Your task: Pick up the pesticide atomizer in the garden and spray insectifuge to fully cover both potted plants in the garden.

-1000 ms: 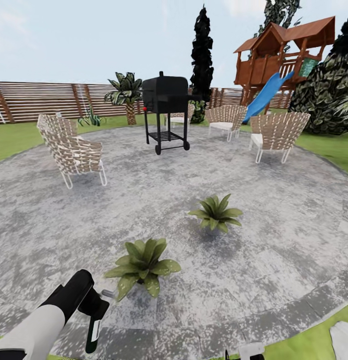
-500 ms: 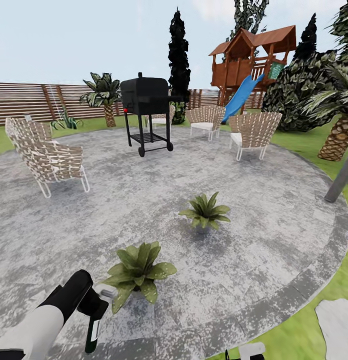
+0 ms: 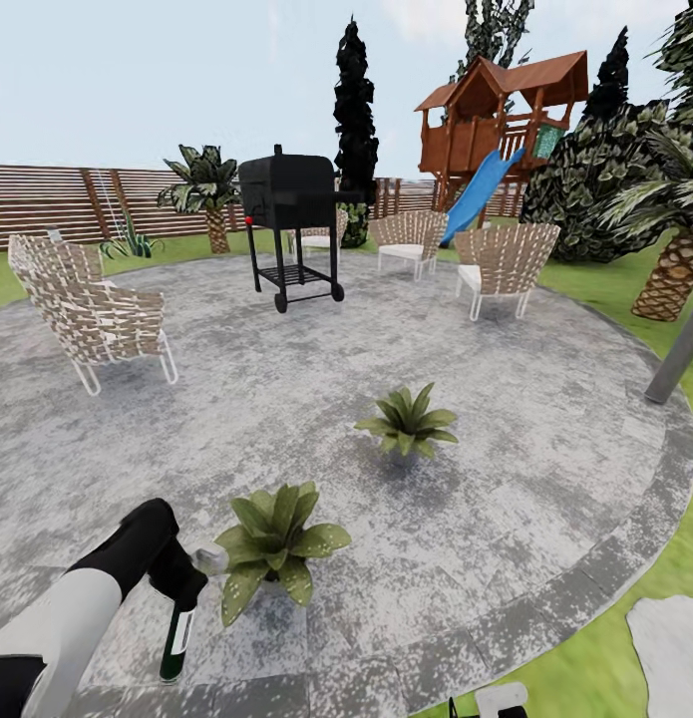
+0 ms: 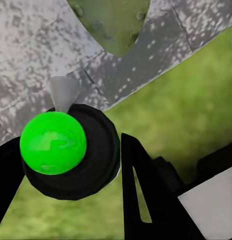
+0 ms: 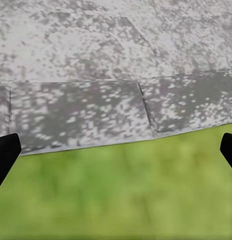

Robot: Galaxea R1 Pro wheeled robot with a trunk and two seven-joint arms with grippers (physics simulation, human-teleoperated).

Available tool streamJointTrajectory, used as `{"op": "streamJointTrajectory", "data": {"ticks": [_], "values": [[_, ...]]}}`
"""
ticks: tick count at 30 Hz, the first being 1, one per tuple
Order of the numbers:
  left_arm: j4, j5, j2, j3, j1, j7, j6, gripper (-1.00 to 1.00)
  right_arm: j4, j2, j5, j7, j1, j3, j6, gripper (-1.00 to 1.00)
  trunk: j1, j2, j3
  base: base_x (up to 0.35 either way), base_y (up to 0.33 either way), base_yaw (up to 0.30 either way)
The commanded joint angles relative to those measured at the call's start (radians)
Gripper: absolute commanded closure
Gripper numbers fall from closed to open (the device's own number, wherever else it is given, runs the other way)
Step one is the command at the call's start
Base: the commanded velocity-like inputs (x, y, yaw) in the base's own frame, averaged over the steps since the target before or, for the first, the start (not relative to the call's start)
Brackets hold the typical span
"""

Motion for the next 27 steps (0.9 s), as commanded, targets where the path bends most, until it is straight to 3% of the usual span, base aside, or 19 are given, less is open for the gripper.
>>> {"op": "streamJointTrajectory", "data": {"ticks": [1,9,20,27], "values": [[-0.011,-0.013,0.001,-0.003,0.001,-0.015,0.007,1.00,0.001,0.000,0.010,-0.010,-0.001,0.003,0.001,-1.00,0.000,0.000,-0.001,0.000,0.000,0.000],[-0.022,-0.019,-0.001,-0.002,0.008,-0.021,0.006,1.00,0.000,0.001,0.010,-0.010,-0.001,0.003,0.001,-1.00,0.000,0.000,-0.001,0.000,0.158,-0.021],[-0.022,-0.019,-0.001,-0.001,0.007,-0.021,0.010,1.00,0.001,0.001,0.009,-0.010,-0.001,0.004,0.001,-1.00,0.000,0.000,-0.001,-0.011,0.303,-0.268],[-0.022,-0.019,-0.006,-0.002,0.008,-0.021,0.010,1.00,0.000,0.001,0.009,-0.010,-0.001,0.004,0.001,-1.00,0.000,0.000,-0.001,-0.203,0.254,-0.243]]}}
